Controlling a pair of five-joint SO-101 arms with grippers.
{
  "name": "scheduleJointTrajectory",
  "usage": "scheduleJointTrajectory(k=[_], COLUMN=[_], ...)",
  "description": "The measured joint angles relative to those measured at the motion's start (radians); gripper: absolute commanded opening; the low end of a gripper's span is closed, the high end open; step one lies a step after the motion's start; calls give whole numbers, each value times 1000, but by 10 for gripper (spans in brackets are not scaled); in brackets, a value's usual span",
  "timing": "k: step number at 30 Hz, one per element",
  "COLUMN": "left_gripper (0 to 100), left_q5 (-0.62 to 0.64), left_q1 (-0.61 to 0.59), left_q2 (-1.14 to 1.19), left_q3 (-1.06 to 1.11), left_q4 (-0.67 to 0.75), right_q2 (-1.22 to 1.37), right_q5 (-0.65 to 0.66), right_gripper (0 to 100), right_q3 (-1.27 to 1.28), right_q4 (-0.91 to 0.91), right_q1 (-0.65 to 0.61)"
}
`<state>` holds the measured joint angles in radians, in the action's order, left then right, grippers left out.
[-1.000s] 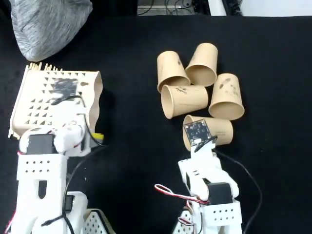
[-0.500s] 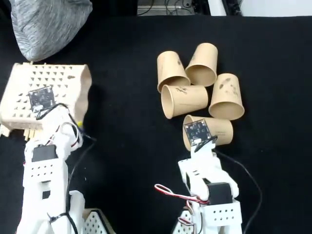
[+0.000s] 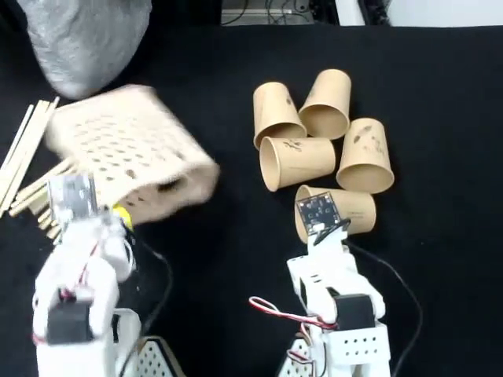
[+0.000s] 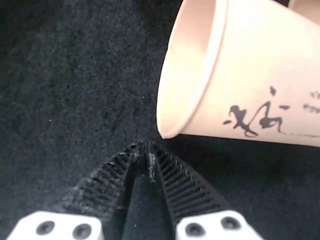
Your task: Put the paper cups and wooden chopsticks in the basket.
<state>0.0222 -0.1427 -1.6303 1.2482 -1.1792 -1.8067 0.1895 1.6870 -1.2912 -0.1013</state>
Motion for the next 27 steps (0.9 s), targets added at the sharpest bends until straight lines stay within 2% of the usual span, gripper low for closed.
scheduleJointTrajectory(k=[3, 13, 19, 27], left_gripper=[29, 29, 29, 29], left_q5=[-6, -2, -5, 57], left_q1=[32, 138, 172, 184], left_q2=[-160, -17, 127, 402], left_q3=[2, -253, -359, -532], left_q4=[-20, -20, -3, 153], right_q2=[0, 0, 0, 0], right_q5=[0, 0, 0, 0], right_gripper=[12, 12, 12, 12], right_q3=[0, 0, 0, 0], right_q4=[0, 0, 0, 0], right_q1=[0, 0, 0, 0])
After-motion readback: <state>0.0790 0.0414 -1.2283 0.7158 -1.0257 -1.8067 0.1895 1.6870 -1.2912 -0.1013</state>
